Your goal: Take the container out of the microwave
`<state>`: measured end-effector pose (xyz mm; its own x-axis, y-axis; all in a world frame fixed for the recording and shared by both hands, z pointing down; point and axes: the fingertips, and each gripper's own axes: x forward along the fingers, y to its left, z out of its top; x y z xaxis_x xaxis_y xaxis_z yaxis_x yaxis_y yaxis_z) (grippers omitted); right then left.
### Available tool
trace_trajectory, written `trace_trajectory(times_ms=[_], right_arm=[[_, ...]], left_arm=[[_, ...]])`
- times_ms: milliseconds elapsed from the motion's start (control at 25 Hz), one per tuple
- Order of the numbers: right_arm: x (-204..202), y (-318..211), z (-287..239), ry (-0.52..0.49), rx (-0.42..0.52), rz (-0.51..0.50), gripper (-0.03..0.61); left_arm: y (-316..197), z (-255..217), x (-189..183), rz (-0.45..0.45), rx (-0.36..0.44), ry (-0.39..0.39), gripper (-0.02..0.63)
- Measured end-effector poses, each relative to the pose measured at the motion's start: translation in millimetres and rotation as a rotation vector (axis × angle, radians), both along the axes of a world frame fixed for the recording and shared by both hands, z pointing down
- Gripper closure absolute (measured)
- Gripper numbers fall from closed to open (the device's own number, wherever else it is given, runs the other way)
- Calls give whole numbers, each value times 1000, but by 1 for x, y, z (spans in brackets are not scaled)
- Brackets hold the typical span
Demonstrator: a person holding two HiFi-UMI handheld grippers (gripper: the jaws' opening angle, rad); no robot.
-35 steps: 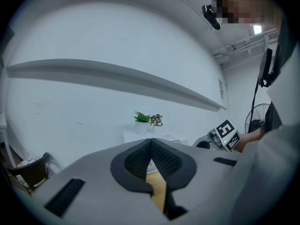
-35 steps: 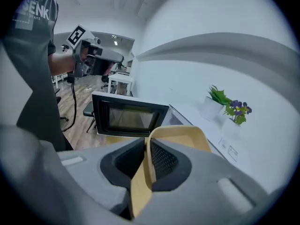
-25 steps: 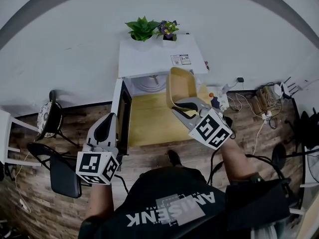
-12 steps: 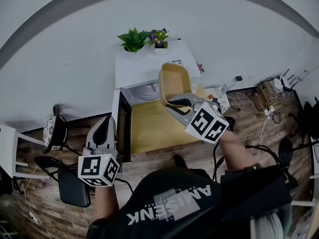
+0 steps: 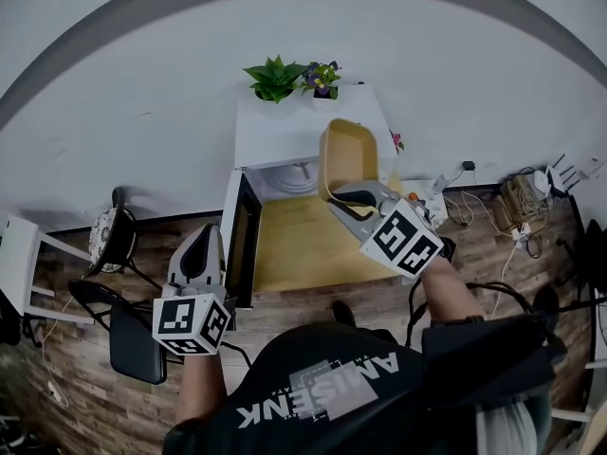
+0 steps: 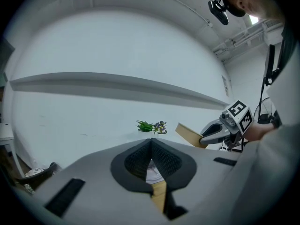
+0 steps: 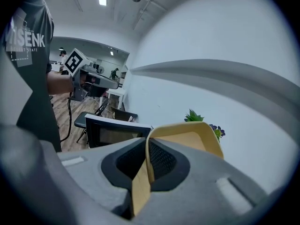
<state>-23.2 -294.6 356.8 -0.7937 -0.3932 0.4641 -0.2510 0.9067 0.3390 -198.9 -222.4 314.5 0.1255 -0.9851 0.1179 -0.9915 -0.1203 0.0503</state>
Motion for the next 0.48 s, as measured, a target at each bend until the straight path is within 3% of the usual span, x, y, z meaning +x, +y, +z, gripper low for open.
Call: trace_trajectory(times_ms=[480], right_arm=[[2, 1, 7, 14, 2, -40, 552]], left_arm=[[6, 10, 8, -13, -21, 1, 612]])
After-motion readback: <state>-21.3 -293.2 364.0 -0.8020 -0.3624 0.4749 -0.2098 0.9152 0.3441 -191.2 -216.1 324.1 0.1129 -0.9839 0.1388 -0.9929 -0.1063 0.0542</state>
